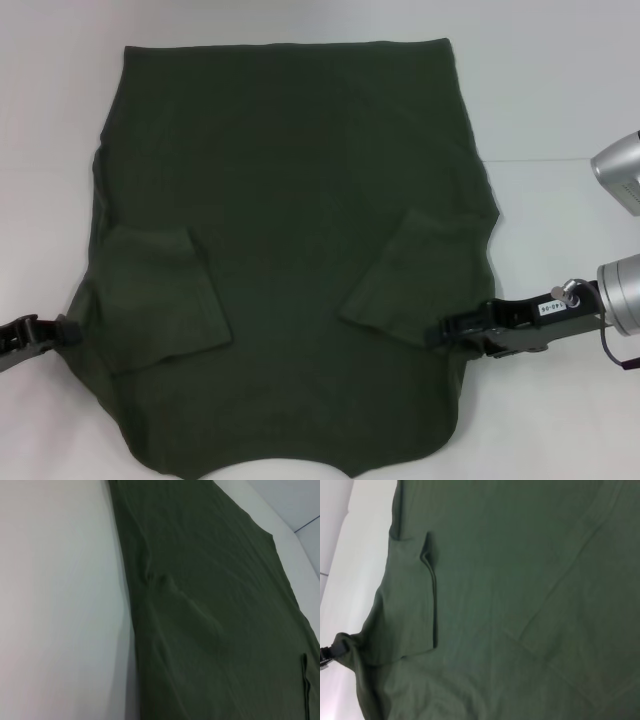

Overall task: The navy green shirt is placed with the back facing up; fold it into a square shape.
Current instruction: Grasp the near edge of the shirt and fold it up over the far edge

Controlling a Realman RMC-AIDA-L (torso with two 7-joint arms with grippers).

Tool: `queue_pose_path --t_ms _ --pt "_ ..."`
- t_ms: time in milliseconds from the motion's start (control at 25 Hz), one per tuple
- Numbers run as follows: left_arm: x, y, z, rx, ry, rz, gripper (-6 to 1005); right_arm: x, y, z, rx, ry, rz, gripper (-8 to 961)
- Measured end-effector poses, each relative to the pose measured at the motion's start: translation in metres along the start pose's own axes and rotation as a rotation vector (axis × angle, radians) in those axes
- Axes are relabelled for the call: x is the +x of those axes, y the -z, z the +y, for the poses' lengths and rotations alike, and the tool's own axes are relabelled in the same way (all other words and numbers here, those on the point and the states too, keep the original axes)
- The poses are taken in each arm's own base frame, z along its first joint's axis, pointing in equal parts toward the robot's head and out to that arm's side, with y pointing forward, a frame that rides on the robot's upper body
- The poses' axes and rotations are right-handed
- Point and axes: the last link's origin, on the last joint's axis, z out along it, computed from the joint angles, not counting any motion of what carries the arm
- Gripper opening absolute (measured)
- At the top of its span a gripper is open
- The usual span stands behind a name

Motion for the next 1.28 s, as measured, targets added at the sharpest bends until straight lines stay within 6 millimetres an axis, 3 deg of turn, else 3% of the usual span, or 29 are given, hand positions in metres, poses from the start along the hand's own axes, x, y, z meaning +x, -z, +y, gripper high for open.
queue_pose_path --t_ms 320,520,760,1200,1280 --pt "0.0 0.0 0.0 0.003 0.005 0.002 19 -0.003 0.004 -0.002 0.011 -0.009 -0.013 678" --pt "0.0 0.0 0.0 0.003 0.008 0.003 19 -0.003 0.006 -0.004 0.015 -0.014 -0.014 432" --pt "0.0 0.0 0.0 0.003 0.008 0.003 20 -0.001 0.007 -0.006 0.016 -0.021 -0.013 317" --pt "0.001 -0.001 0.0 -0.003 0.0 0.006 20 0.003 0.011 -0.015 0.059 0.042 0.003 327" --pt "0.001 -0.001 0.0 -0.003 0.0 0.006 20 0.004 0.011 -0.017 0.068 0.05 0.009 210"
